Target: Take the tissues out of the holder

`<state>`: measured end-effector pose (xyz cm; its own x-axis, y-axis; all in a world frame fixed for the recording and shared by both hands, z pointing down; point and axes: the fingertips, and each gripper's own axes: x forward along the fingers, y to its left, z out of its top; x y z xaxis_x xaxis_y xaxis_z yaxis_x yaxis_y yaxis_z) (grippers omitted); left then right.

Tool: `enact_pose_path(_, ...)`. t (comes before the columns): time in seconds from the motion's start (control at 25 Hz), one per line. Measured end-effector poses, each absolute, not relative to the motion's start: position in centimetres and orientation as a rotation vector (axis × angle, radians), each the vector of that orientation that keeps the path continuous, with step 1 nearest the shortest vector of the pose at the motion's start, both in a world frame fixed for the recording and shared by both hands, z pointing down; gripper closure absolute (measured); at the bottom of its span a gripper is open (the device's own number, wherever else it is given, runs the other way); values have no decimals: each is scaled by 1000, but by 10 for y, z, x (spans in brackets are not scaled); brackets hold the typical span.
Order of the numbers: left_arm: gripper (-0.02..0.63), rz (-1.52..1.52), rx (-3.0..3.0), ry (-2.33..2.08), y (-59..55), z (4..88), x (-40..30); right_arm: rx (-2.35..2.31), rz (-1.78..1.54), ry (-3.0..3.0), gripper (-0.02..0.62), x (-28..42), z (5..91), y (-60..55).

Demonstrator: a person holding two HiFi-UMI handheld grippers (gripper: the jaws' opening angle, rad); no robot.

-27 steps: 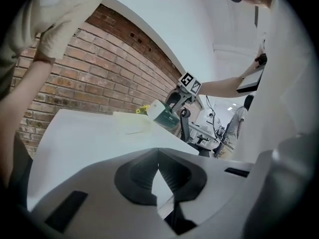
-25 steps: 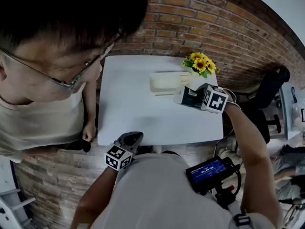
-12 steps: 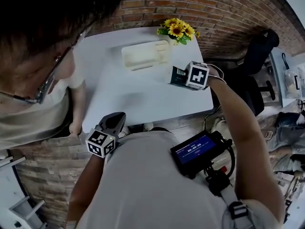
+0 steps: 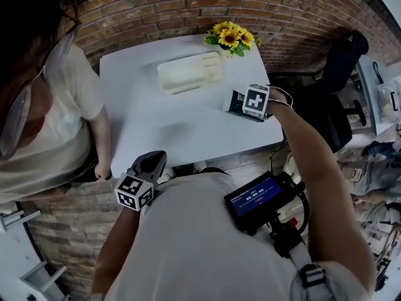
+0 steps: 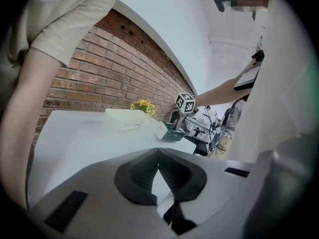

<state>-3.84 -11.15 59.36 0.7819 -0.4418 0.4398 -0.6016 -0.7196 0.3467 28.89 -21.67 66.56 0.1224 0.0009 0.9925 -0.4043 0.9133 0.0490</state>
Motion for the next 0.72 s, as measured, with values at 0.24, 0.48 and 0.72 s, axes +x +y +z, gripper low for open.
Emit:
enact_pose_path(0.24, 598, 465, 2481, -794, -108, 592, -40, 334, 322, -1374, 396, 299, 671, -209)
enact_pose_path(0.48, 598, 482, 2481, -790, -108, 588, -44, 313, 351, -1456, 394, 285, 685, -205)
enact_pose_path(0.72, 598, 489, 2485, -783, -112, 588, -46, 341, 330, -1479, 393, 287, 684, -209)
